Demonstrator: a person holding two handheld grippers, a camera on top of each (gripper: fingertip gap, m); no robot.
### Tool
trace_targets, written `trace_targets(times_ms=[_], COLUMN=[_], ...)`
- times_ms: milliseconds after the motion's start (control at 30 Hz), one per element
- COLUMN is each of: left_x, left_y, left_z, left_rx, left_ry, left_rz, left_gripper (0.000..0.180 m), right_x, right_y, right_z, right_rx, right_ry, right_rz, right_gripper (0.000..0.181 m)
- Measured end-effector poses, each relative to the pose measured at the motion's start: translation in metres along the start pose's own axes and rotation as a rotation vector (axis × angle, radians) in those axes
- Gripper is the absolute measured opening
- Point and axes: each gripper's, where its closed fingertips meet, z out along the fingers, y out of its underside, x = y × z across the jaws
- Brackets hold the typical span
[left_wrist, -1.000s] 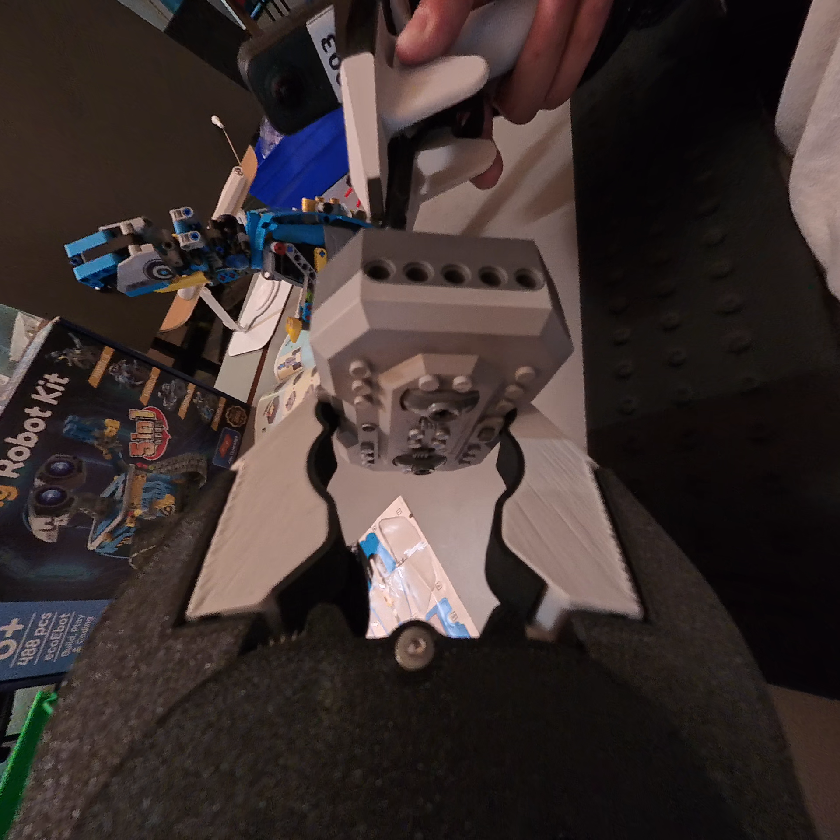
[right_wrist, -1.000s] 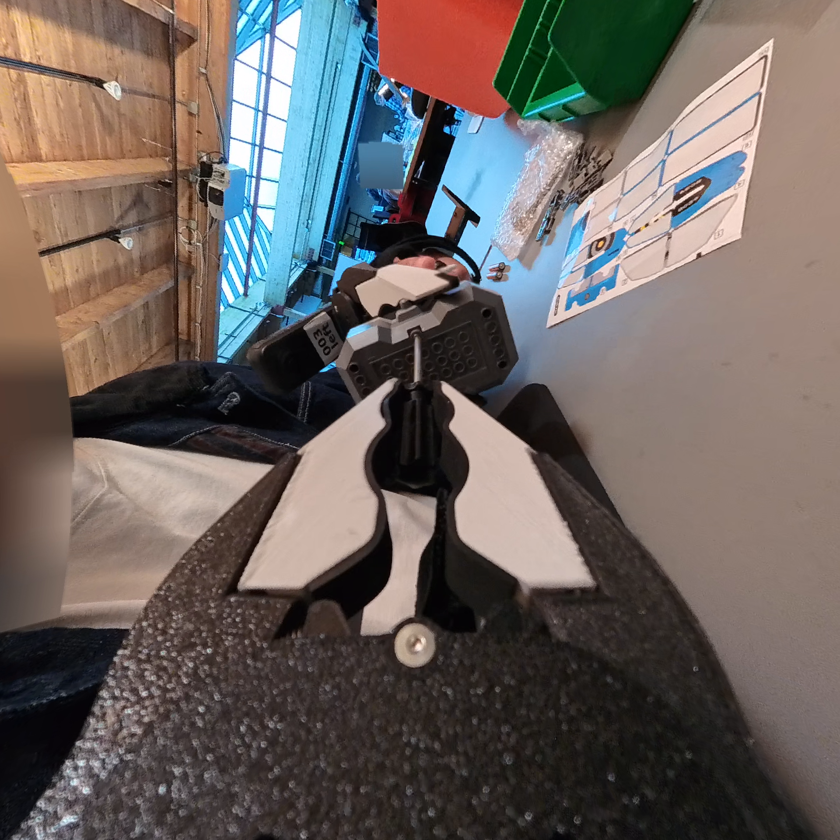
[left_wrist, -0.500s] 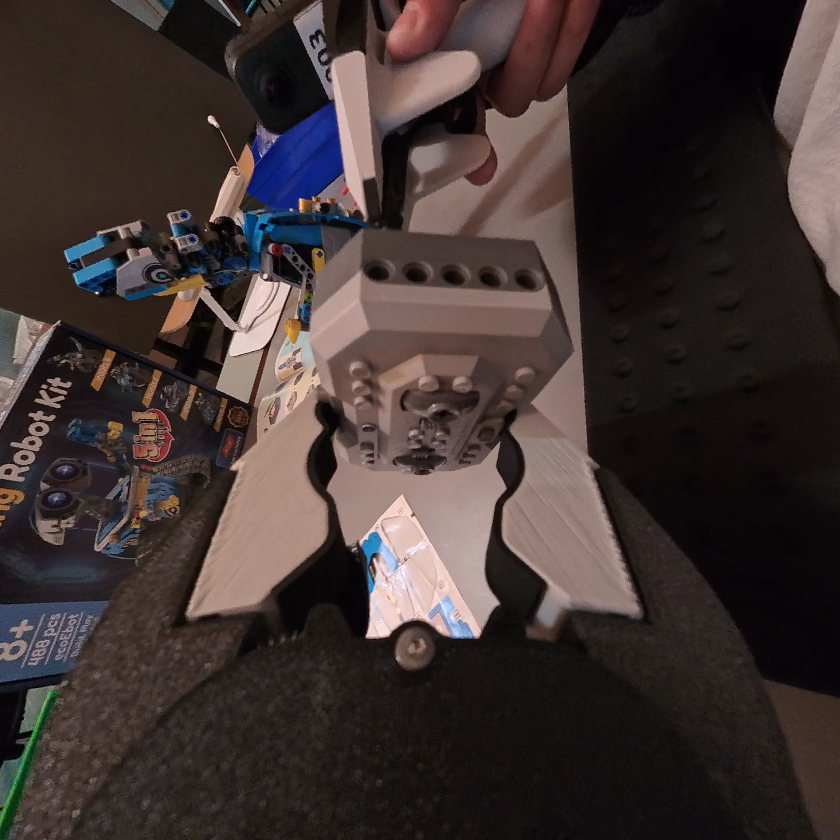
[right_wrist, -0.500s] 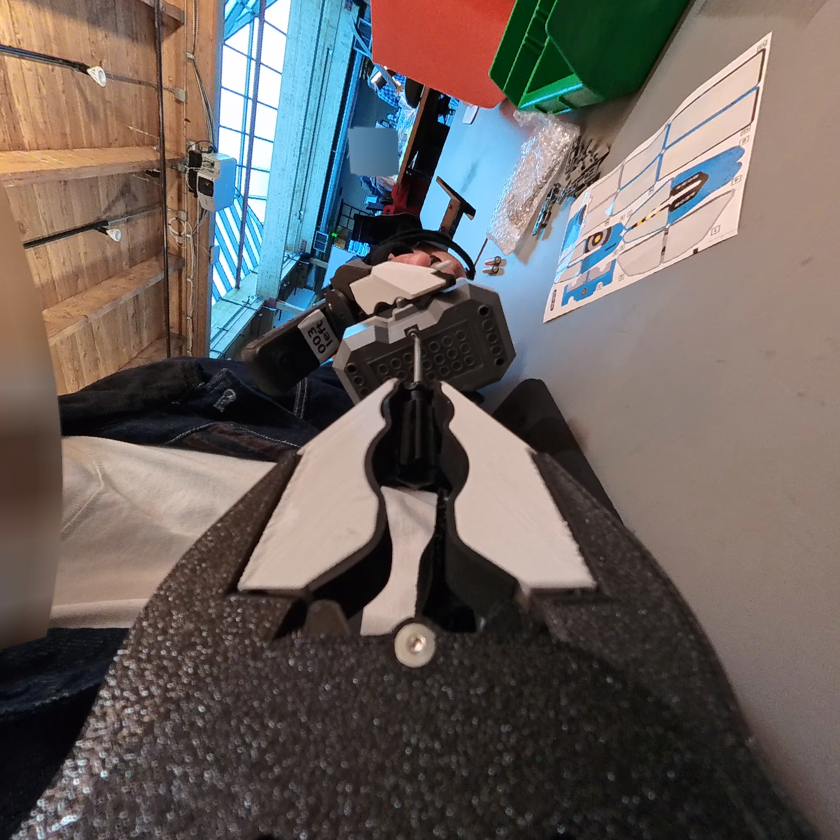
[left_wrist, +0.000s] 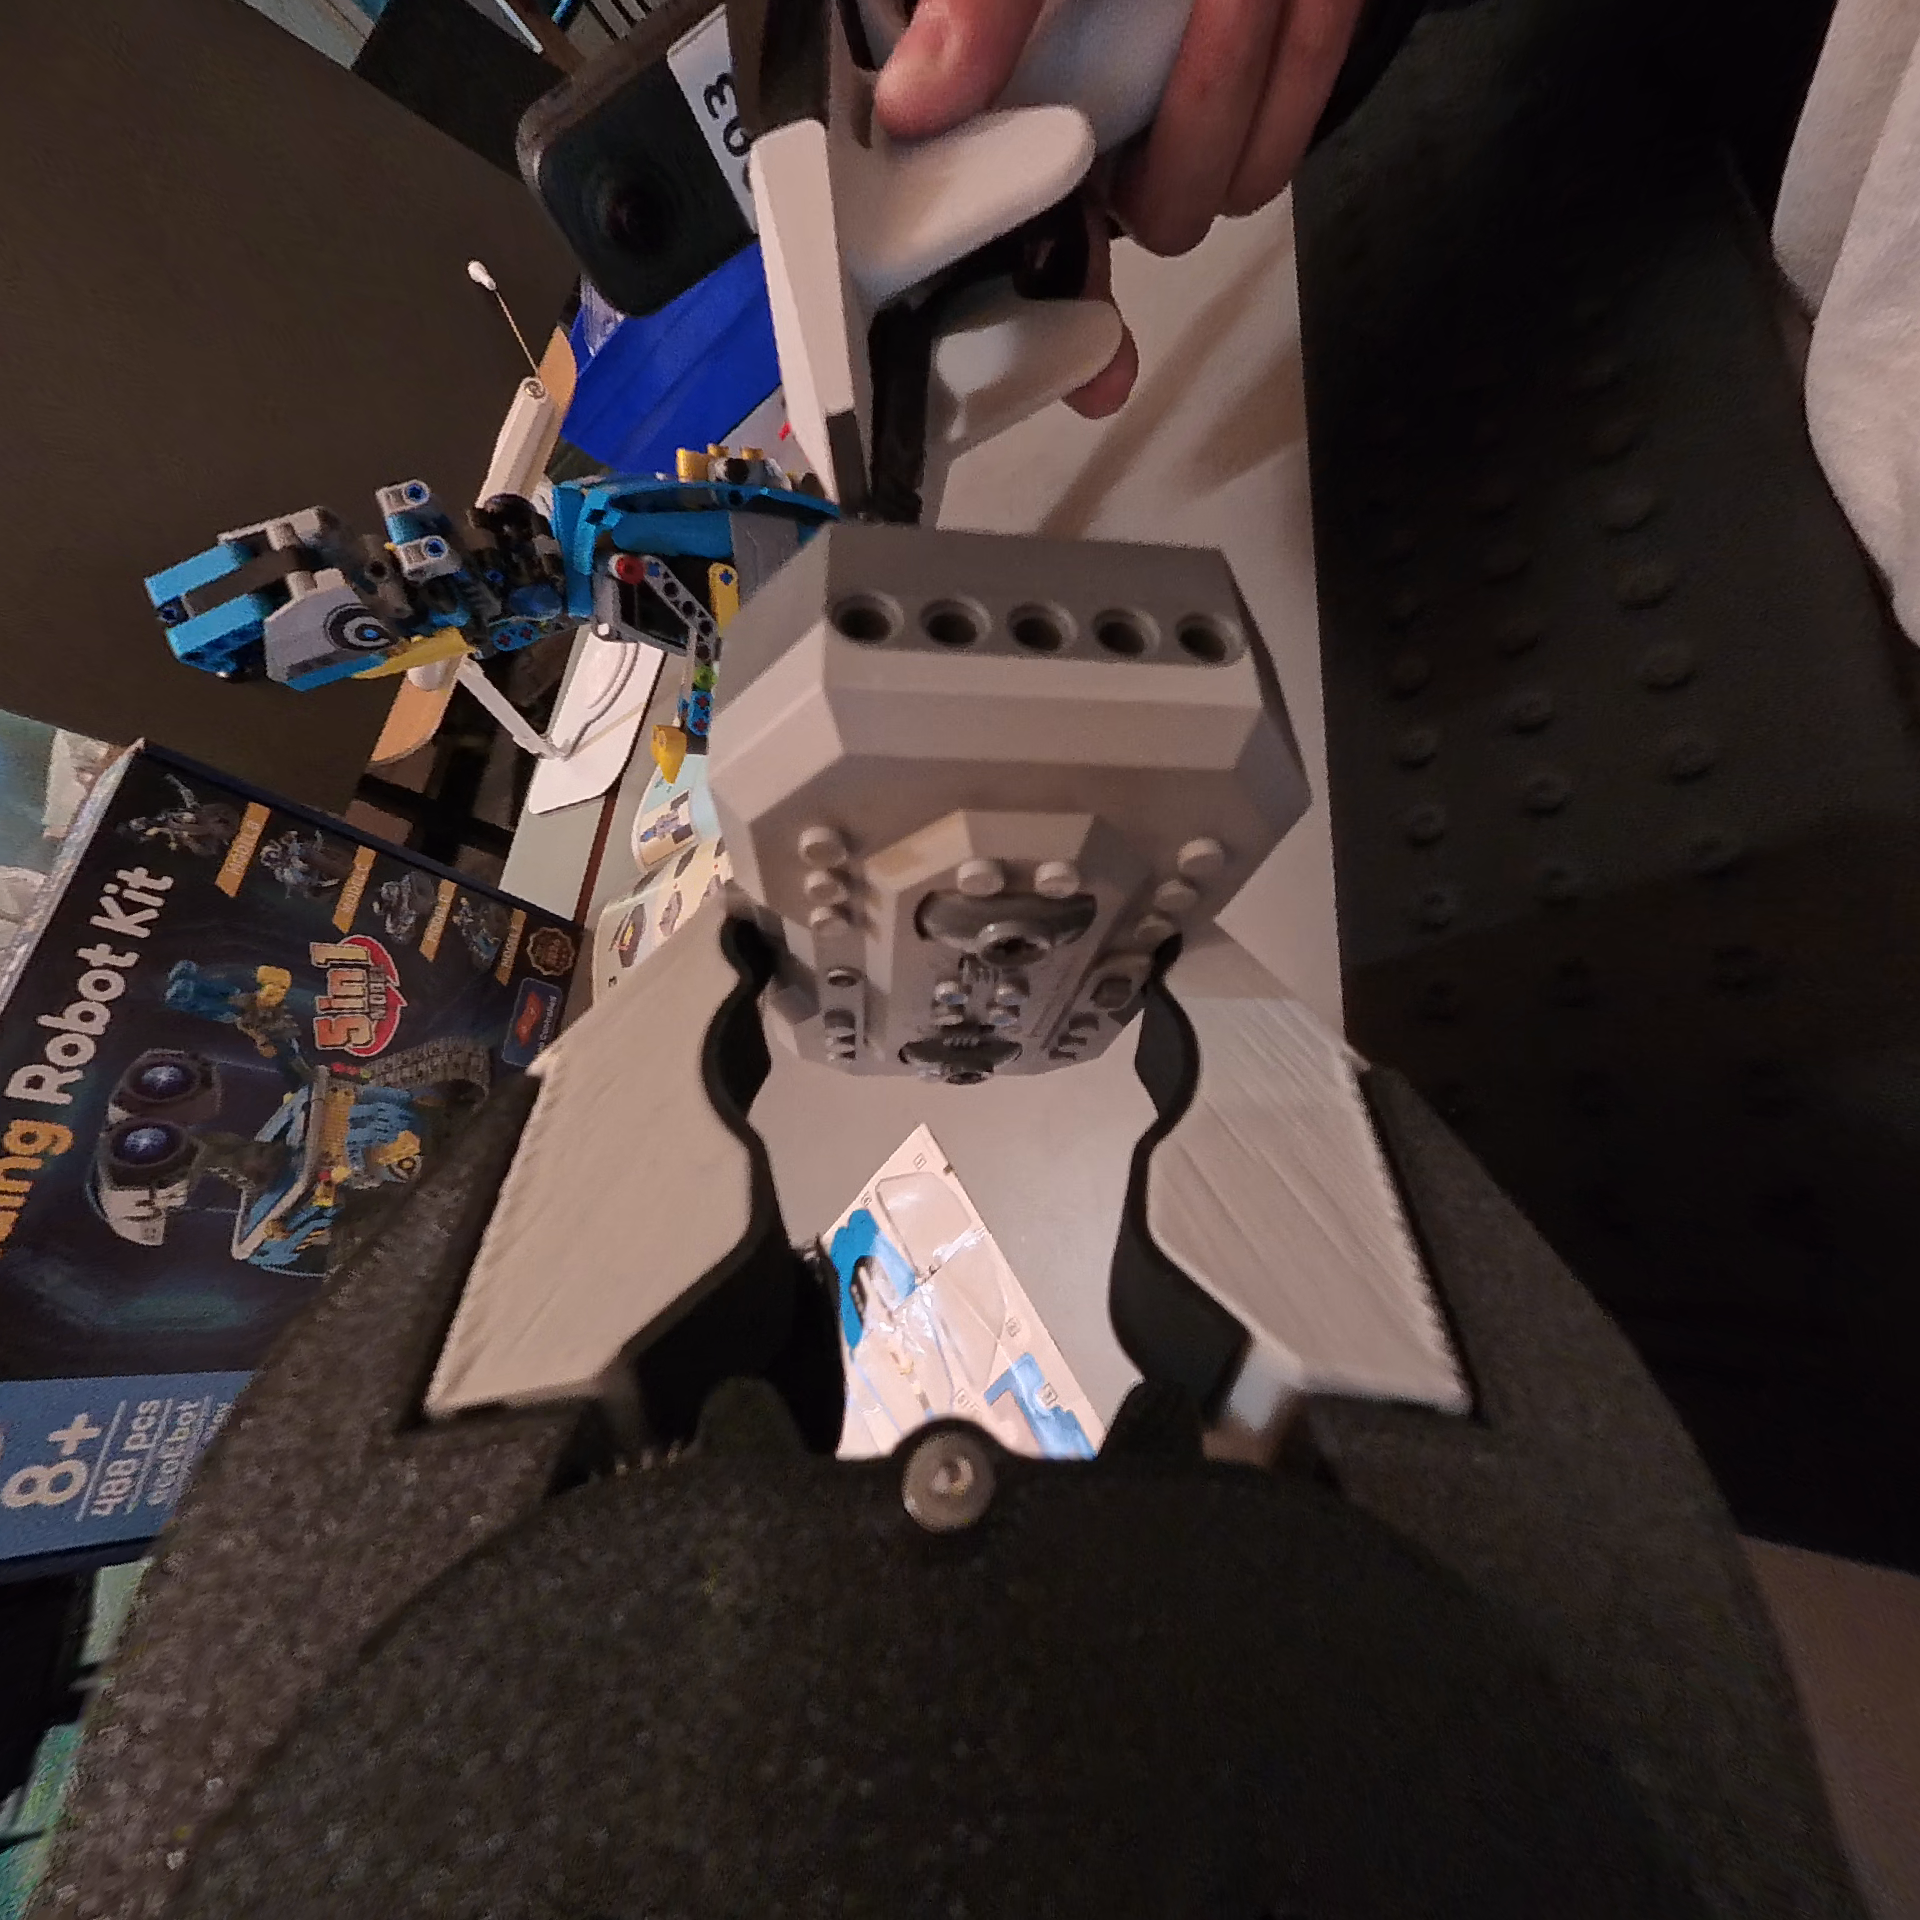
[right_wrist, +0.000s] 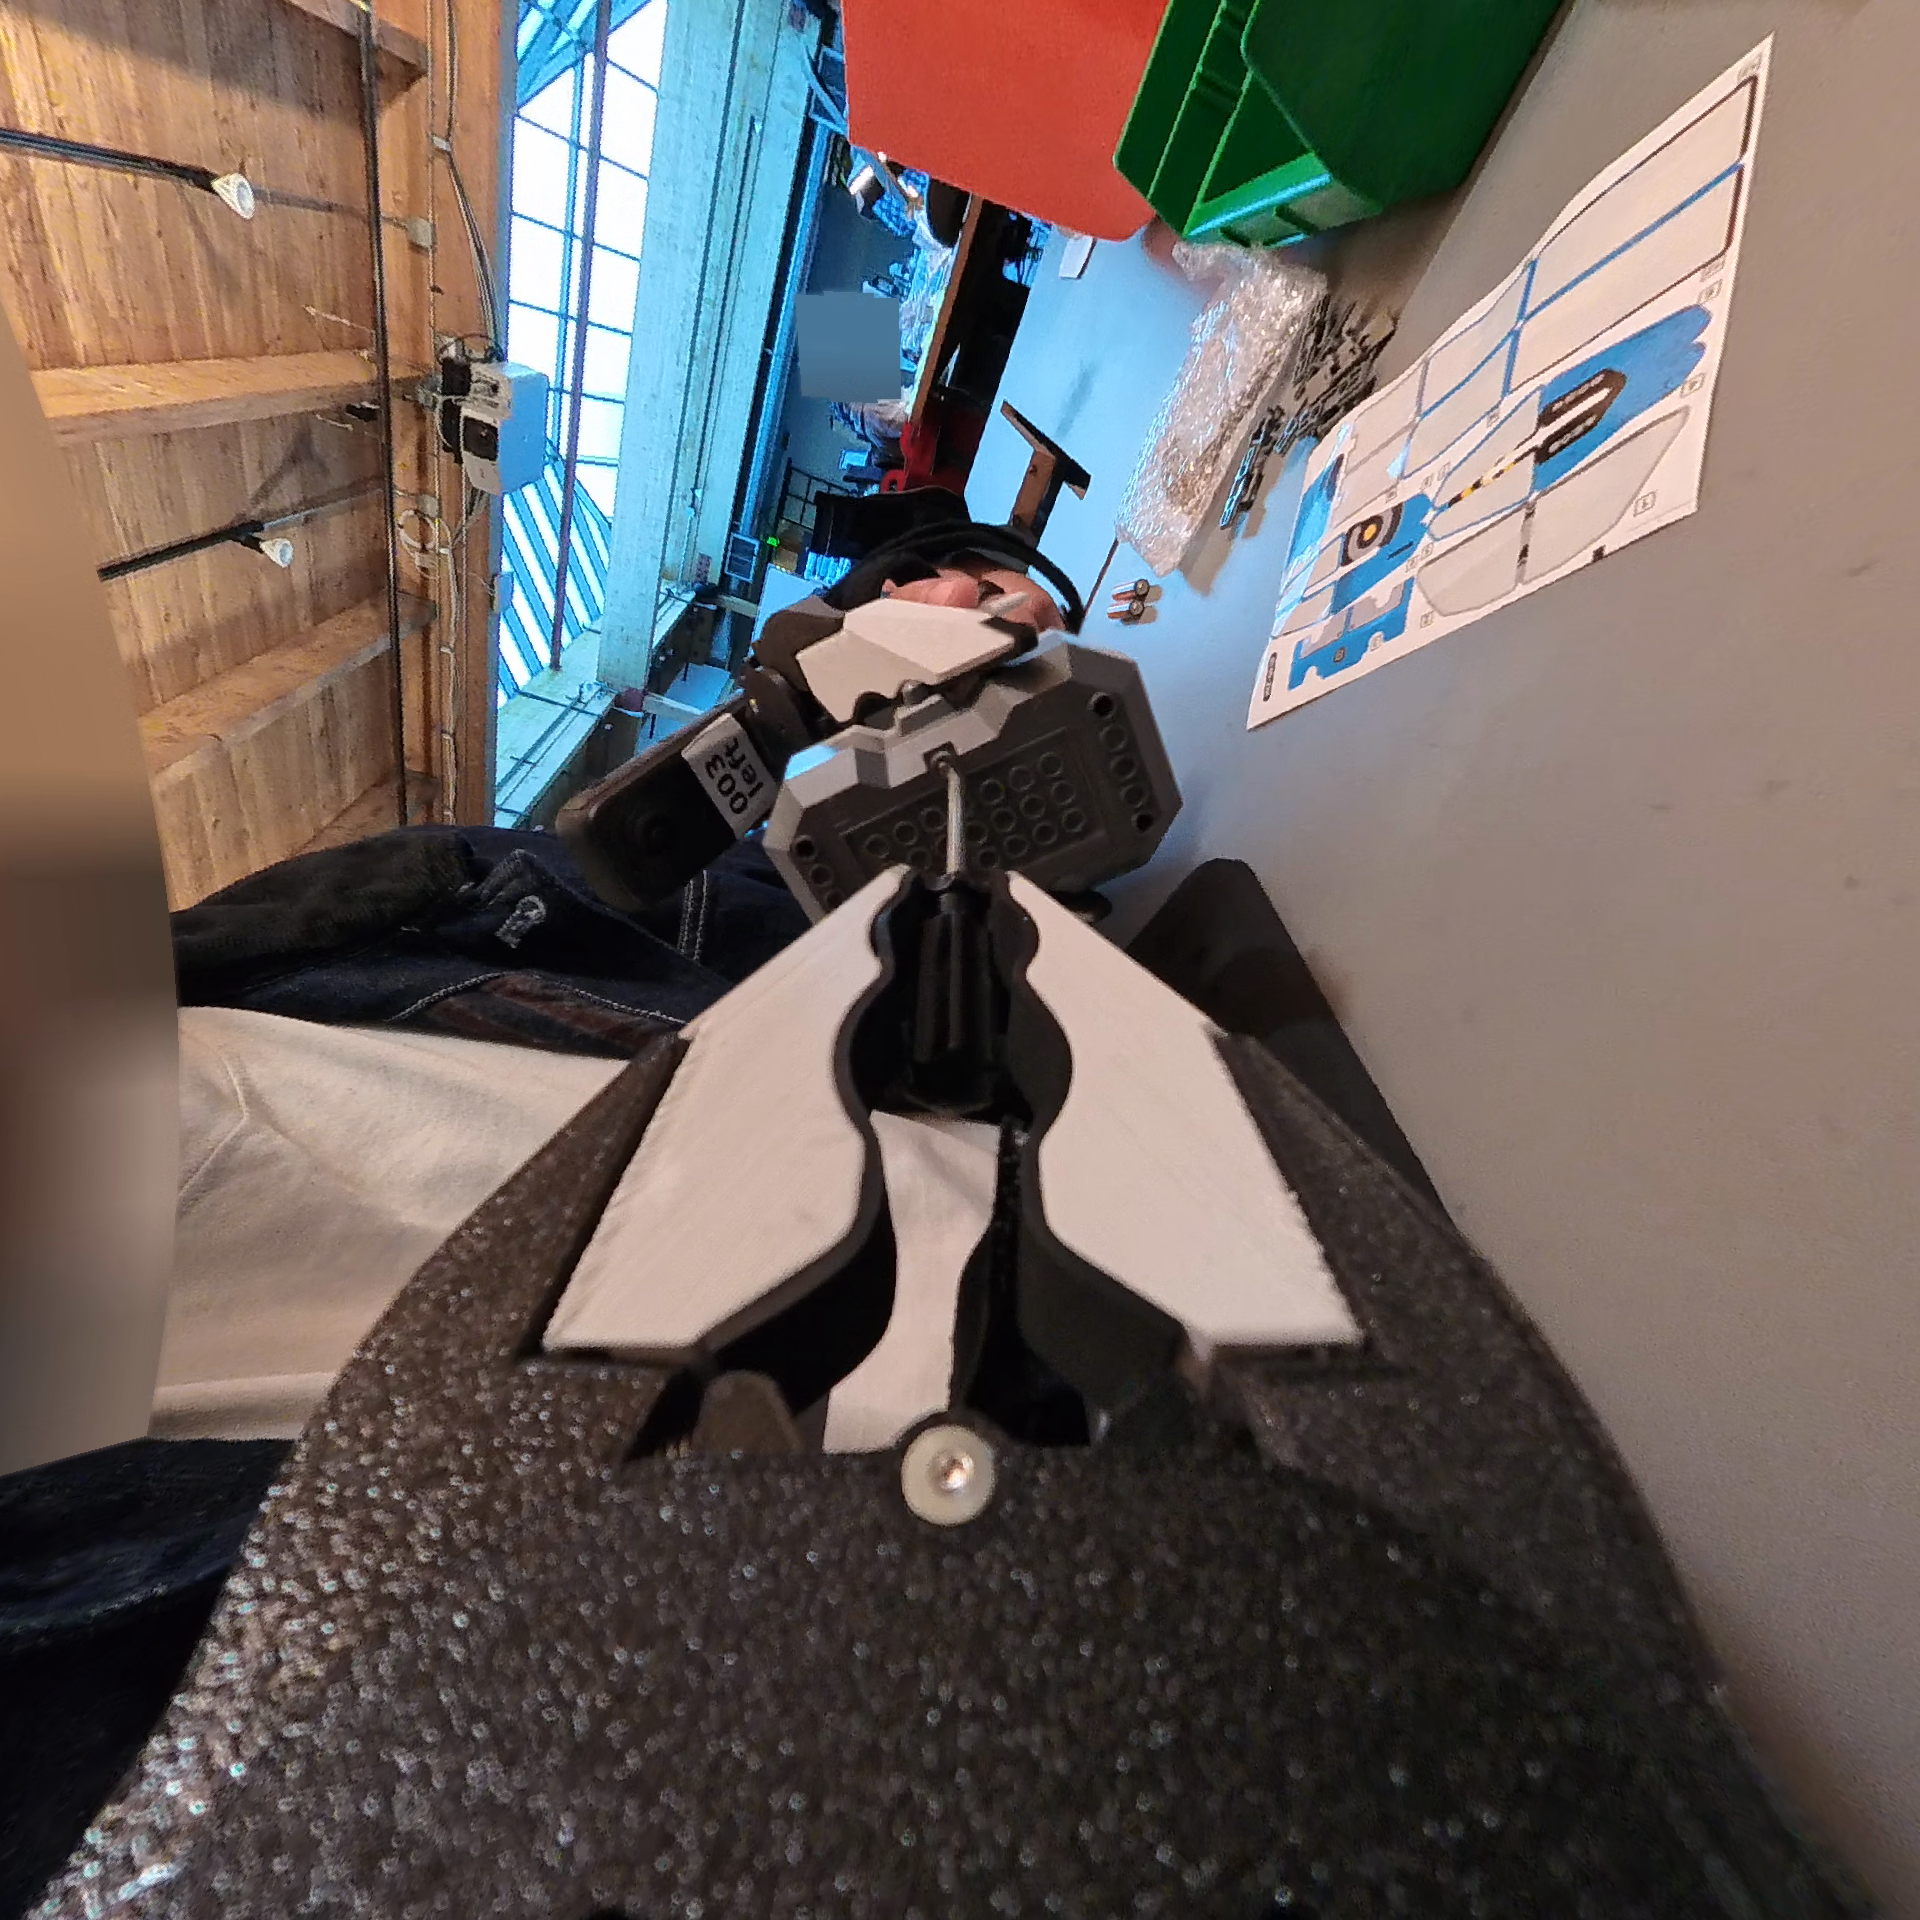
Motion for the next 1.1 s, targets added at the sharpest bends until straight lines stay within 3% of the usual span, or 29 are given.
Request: trace_targets(times_ms=[1100], left_x=[0.0032], left_y=[-0.0014], left_z=[0.0005], left_rx=[0.003], left_ry=[0.008], left_rz=[-0.017], left_gripper=[0.07], right_x=[-0.0018], right_y=[0.0025], right_z=[-0.001], right_rx=[-0.018], right_ry=[-0.013], right_rz=[0.017], right_gripper=[0.011])
